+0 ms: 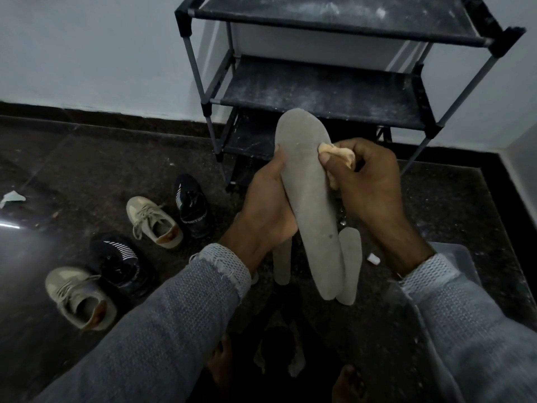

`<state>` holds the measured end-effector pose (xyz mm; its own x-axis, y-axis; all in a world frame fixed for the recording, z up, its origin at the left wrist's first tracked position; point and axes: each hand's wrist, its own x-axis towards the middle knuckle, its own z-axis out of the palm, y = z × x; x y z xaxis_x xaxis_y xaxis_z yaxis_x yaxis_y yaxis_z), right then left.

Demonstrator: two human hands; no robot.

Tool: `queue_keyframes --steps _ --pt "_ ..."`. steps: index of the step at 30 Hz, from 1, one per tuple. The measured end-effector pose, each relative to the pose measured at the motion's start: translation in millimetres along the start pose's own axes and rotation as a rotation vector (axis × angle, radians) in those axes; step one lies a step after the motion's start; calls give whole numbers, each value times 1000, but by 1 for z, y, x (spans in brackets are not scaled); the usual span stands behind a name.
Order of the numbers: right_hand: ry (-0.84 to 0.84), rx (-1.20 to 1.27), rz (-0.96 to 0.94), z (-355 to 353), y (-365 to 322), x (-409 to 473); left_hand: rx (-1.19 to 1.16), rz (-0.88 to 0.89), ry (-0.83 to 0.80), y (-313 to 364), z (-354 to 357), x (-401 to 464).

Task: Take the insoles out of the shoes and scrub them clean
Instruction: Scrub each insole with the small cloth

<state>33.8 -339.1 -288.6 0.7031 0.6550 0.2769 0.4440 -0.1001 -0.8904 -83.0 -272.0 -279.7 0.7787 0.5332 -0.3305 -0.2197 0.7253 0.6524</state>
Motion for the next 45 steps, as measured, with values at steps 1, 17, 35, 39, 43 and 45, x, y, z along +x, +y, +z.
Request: queue_keyframes --steps 1,17,35,39,43,45 --pt "-13 42 23 -1 0 0 13 0 2 0 0 0" --pt "-109 -1 -19 -5 -9 -3 -26 27 -79 10 -5 5" --pt "-114 -62 -96 11 -19 -15 -101 0 -107 -1 3 3" --pt "-247 -73 -161 20 -24 -20 -82 9 -80 2 -1 3" --pt "-9 -139 -112 5 -12 -7 -54 -25 -88 -2 2 0" --pt "44 -127 -86 2 -10 -6 -30 -39 -78 -4 3 0"
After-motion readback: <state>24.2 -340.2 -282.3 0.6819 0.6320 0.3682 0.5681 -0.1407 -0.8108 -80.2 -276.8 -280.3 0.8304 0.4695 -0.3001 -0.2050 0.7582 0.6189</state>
